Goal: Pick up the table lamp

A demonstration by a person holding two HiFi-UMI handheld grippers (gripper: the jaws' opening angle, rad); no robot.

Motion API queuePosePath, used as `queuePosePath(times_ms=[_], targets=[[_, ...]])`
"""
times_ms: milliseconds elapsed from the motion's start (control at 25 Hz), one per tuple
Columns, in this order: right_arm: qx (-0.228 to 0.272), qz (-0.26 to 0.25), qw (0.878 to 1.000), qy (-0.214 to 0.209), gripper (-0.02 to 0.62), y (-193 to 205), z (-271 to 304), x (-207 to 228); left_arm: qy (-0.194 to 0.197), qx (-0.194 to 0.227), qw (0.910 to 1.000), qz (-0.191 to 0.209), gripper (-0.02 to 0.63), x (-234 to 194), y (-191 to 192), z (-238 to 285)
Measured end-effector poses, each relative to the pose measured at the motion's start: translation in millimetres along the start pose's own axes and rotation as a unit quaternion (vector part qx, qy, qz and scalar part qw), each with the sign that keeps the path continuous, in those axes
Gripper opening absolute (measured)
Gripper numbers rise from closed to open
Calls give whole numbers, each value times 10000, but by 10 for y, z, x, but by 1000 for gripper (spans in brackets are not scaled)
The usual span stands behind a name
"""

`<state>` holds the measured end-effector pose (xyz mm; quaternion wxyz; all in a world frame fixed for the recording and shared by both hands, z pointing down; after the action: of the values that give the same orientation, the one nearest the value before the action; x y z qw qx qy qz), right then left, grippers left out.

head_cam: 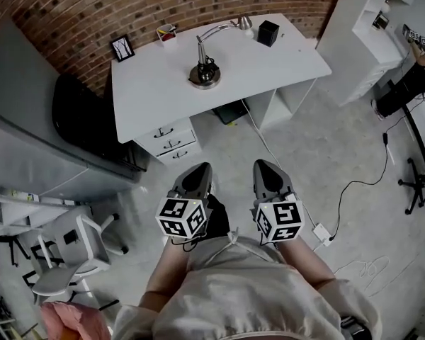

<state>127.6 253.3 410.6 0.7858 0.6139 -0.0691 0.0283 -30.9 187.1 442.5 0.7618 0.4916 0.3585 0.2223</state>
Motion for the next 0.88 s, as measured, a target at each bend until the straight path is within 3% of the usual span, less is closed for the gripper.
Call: queuePosePath(times_ms=[560, 880], targets=[[-74, 54, 9993, 349, 29, -658, 2119, 189, 333, -16, 9994, 89, 20, -1486, -1155, 1485], [-302, 31, 9991, 280, 29, -796, 2985, 187, 131, -127, 9997, -162, 20, -2188, -1378, 1924]])
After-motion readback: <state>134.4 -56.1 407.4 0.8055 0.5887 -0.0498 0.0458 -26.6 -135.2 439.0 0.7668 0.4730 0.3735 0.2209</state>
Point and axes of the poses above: the fingertips, and each gripper's own axes: z forward along the fingers, x to its right, y out of its underside, the point moved 4 cm from there along -z, backward along the fingers, and after that the axes turned 1 degree about x, right-handed, at the moved point
